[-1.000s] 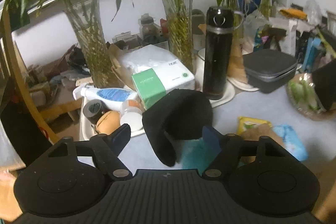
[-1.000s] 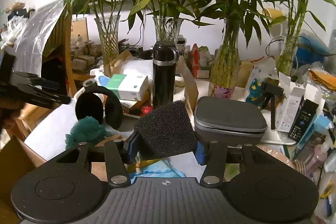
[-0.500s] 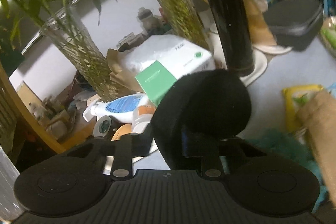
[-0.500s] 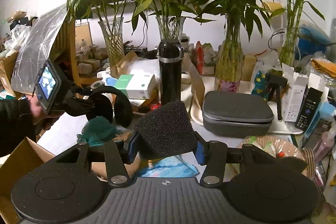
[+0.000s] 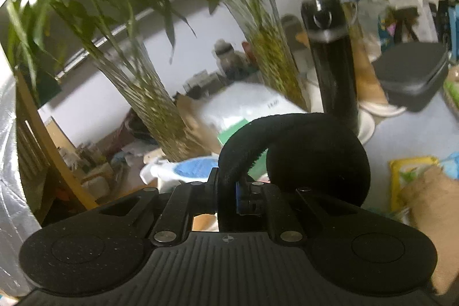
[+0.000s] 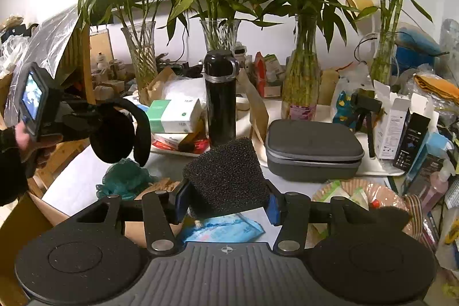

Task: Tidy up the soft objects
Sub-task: 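Carry the earmuffs and sponge with both tools toward the cardboard box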

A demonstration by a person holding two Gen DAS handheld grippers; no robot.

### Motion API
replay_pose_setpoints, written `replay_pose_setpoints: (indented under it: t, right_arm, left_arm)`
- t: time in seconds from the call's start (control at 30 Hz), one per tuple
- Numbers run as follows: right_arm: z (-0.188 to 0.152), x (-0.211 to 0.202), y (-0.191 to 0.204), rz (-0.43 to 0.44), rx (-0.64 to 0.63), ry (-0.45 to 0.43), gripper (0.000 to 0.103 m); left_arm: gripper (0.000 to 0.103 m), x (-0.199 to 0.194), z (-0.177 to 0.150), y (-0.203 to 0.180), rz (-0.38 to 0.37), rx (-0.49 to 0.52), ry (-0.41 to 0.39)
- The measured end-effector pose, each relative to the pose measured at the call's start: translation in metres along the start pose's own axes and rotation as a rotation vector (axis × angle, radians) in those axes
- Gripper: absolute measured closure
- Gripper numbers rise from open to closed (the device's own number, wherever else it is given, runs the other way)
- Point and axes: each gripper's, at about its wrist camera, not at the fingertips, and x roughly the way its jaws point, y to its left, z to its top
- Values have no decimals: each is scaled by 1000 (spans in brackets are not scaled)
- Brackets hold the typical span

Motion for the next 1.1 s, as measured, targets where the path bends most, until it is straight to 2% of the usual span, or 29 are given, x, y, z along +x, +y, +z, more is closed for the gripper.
replay_pose_setpoints:
  t: [0.37, 0.53, 1.1]
  right_arm:
    - [9, -33, 13, 36, 24, 9, 48]
    - [8, -49, 23, 60, 12, 10, 48]
    - [-2, -102, 45, 111, -13, -3, 48]
  left_arm:
    - [93, -76, 21, 15, -14, -74, -75]
    - [93, -111, 27, 16, -15, -92, -77]
    - [93, -215, 16, -2, -104, -83, -147]
